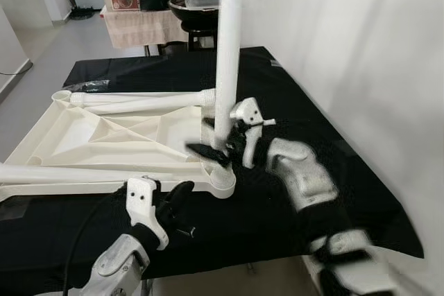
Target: Building children table
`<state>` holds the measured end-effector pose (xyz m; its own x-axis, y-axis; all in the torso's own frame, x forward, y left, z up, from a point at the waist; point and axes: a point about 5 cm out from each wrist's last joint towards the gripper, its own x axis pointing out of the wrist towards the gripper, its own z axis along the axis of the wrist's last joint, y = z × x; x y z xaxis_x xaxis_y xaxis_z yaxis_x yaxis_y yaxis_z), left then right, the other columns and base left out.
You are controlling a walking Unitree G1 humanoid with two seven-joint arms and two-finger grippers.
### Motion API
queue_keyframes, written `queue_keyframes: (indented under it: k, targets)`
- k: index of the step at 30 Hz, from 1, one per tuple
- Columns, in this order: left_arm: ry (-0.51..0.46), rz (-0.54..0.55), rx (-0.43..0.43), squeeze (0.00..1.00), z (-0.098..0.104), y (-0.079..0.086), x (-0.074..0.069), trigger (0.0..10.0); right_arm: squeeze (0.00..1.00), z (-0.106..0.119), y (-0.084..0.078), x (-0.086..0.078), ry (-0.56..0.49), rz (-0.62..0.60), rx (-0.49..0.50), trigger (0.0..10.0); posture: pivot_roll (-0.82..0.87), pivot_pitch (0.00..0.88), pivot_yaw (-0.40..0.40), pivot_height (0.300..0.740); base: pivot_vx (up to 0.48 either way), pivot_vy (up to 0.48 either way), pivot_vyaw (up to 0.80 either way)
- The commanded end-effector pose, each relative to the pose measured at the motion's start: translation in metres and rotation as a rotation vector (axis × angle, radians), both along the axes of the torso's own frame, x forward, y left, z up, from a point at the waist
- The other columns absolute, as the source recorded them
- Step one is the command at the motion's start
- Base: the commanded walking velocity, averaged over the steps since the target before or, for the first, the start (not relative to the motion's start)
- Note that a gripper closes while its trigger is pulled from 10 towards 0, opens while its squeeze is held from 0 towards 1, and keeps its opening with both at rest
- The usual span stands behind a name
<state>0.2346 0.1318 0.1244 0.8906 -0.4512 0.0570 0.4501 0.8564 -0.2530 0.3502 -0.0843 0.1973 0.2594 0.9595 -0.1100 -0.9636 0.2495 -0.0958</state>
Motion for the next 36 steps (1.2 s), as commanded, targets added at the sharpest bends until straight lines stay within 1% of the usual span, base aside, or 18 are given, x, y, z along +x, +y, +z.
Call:
queue_keyframes:
  k: [1,5,6,9,10,12,19,20,23,26,27,30,31,32,33,34,35,36]
  targets:
    - [0.011,0.006,0.0,0.0,-0.003,0.001,0.0,10.0,0.0,-0.003,0.007,-0.004,0.016,0.098,-0.01,10.0,0.02,0.0,-0.023,0.74,0.0,0.0,0.0]
    - [0.012,0.006,0.001,0.0,-0.003,0.001,0.0,10.0,0.0,-0.003,0.004,0.004,0.046,0.111,-0.044,10.0,0.03,0.0,-0.025,0.74,0.0,0.0,0.0]
    - [0.012,0.007,0.002,0.0,-0.003,0.0,0.0,10.0,0.0,-0.004,0.003,0.009,0.058,0.088,-0.056,10.0,0.03,0.0,-0.026,0.74,0.0,0.0,0.0]
    - [0.013,0.008,0.003,0.0,-0.004,0.001,-0.001,10.0,0.0,-0.005,0.002,0.013,0.066,0.064,-0.061,10.0,0.04,0.0,-0.024,0.74,0.0,0.0,0.0]
    - [0.014,0.008,0.004,0.0,-0.004,0.001,-0.001,10.0,0.0,-0.006,0.001,0.015,0.079,0.047,-0.058,0.3,0.04,0.0,-0.02,0.74,0.0,0.0,0.0]
    - [0.015,0.008,0.006,0.0,-0.004,0.001,-0.001,10.0,0.0,-0.007,-0.001,0.017,0.093,0.037,-0.055,0.0,0.05,0.0,-0.022,0.74,0.0,0.0,0.0]
    - [0.016,0.007,0.007,0.0,-0.004,0.001,-0.002,10.0,0.0,-0.016,-0.015,0.018,0.113,-0.001,-0.069,0.0,0.04,0.0,-0.021,0.74,0.0,0.0,0.0]
    - [0.016,0.006,0.006,0.0,-0.004,0.001,-0.002,10.0,0.0,-0.02,-0.023,0.02,0.103,-0.048,-0.082,0.0,0.04,0.0,-0.019,0.74,0.0,0.0,0.0]
    - [0.016,0.005,0.003,0.0,-0.003,0.0,-0.003,10.0,0.0,-0.028,-0.034,0.021,0.091,-0.145,-0.09,0.0,0.03,0.0,-0.02,0.74,0.0,0.0,0.0]
    - [0.014,0.005,0.0,0.0,-0.002,0.001,-0.003,10.0,0.0,-0.041,-0.044,0.017,0.107,-0.224,-0.086,0.0,0.03,0.0,-0.022,0.74,0.0,0.0,0.0]
    - [0.014,0.005,0.0,0.0,-0.002,0.001,-0.003,10.0,0.0,-0.041,-0.044,0.017,0.107,-0.224,-0.086,0.0,0.03,0.0,-0.022,0.74,0.0,0.0,0.0]
    - [0.013,0.006,-0.002,0.0,-0.002,0.002,-0.005,10.0,0.0,-0.058,-0.046,0.009,0.139,-0.324,-0.101,0.0,0.02,0.0,-0.018,0.74,0.0,0.0,0.0]
    - [0.013,0.005,-0.002,0.0,-0.001,0.003,-0.005,10.0,0.0,-0.062,-0.048,0.016,0.108,-0.681,-0.108,0.0,0.01,0.0,-0.023,0.74,0.0,0.0,0.0]
    - [0.013,0.004,-0.001,0.0,-0.001,0.004,-0.005,10.0,0.0,-0.063,-0.054,0.017,0.084,-0.954,-0.118,0.0,0.01,0.0,-0.022,0.74,0.0,0.0,0.0]
    - [0.013,0.004,-0.001,0.0,-0.001,0.004,-0.005,10.0,0.0,-0.063,-0.054,0.017,0.084,-0.954,-0.118,0.0,0.01,0.0,-0.022,0.74,0.0,0.0,0.0]
    - [0.014,0.001,0.0,0.0,0.0,0.004,-0.005,10.0,0.0,-0.072,-0.031,-0.007,0.12,-1.005,-0.096,0.0,0.02,0.0,-0.011,0.74,0.0,0.0,0.0]
    - [0.015,-0.001,0.002,0.0,-0.001,0.004,-0.004,10.0,0.0,-0.071,-0.015,-0.011,0.12,-0.937,-0.072,0.0,0.01,0.0,-0.007,0.74,0.0,0.0,0.0]
    - [0.015,-0.001,0.002,0.0,-0.001,0.004,-0.004,10.0,0.0,-0.071,-0.015,-0.011,0.12,-0.937,-0.072,0.0,0.01,0.0,-0.007,0.74,0.0,0.0,0.0]
